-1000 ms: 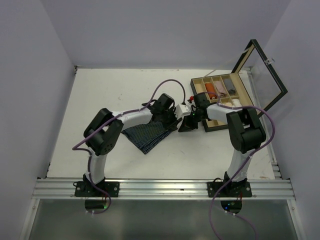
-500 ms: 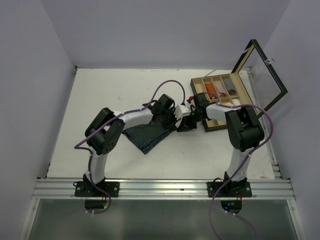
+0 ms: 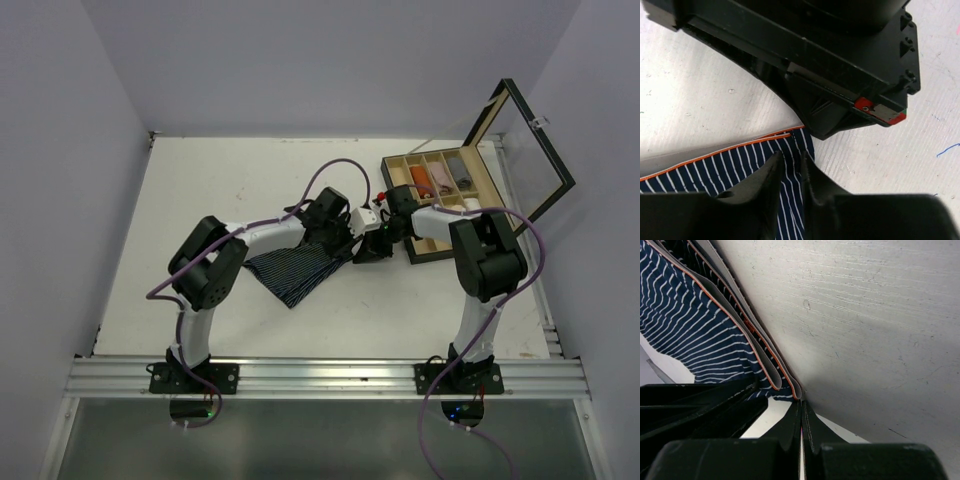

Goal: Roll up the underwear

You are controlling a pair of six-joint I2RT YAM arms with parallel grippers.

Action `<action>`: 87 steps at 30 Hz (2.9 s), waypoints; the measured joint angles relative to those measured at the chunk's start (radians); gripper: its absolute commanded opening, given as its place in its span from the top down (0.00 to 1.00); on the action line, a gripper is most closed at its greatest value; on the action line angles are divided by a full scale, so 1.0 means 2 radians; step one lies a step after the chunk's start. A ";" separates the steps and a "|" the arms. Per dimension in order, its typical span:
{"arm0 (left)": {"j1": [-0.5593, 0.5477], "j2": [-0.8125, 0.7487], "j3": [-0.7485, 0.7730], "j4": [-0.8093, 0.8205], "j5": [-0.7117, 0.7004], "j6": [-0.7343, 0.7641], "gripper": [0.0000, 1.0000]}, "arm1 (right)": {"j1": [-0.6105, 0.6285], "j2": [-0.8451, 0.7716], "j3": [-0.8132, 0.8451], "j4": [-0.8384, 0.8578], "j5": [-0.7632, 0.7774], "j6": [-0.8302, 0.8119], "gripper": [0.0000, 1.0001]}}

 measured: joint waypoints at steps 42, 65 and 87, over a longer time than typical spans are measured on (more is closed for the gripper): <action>-0.003 0.003 -0.008 0.000 -0.020 0.031 1.00 | 0.000 0.000 0.001 -0.002 0.001 -0.003 1.00; -0.011 0.008 -0.002 -0.005 -0.005 0.018 1.00 | 0.000 0.000 0.001 -0.001 0.000 -0.004 1.00; 0.023 -0.192 -0.078 -0.029 0.046 0.017 0.68 | -0.009 -0.067 0.072 -0.084 0.005 -0.087 1.00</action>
